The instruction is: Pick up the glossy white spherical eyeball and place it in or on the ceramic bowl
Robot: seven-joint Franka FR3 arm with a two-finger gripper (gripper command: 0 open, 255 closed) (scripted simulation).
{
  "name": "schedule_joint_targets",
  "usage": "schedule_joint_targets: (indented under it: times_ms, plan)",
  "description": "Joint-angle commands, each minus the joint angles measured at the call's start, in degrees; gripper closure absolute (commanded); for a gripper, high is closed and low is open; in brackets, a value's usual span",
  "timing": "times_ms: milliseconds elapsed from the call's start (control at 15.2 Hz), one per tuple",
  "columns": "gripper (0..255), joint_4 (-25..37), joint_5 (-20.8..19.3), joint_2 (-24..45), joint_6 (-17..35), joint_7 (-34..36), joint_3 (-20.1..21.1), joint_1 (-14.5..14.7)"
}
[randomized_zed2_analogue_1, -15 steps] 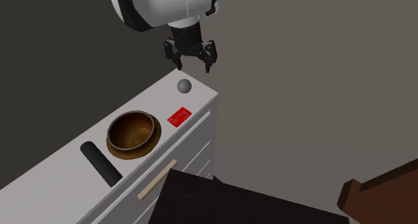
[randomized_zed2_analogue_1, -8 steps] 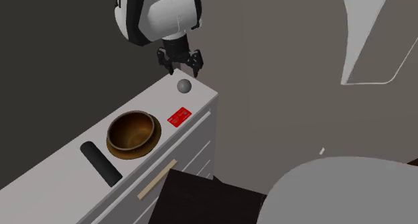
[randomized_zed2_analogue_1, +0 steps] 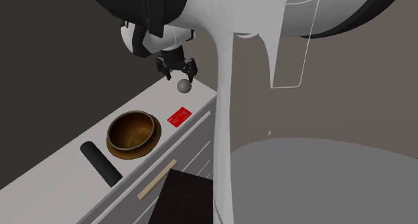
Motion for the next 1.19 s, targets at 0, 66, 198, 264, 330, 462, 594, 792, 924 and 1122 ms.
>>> schedule_joint_targets:
  times_ms: [0,66,198,264,330,462,594,792,924,1122]
  plan:
    - [0,0.1,-0.4,1.1,1.0,0.3,-0.3,0.2]
    - [0,0.1,-0.6,1.6,1.4,0.4,-0.5,0.3]
    - [0,0.3,-0.9,2.4,2.2,0.6,-0.8,0.4]
    - [0,0.3,-0.9,2.4,2.2,0.6,-0.8,0.4]
    - [0,0.3,-0.9,2.4,2.2,0.6,-0.8,0.4]
    - [0,0.3,-0.9,2.4,2.2,0.6,-0.8,0.4]
    - [0,0.3,-0.9,2.4,2.2,0.6,-0.8,0.4]
    - [255,0.3,-0.9,2.5,2.2,0.6,-0.8,0.4]
    - [255,0.4,-0.9,2.5,2.0,0.7,-0.8,0.5]
    - [255,0.4,-0.9,2.4,2.0,0.6,-0.8,0.5]
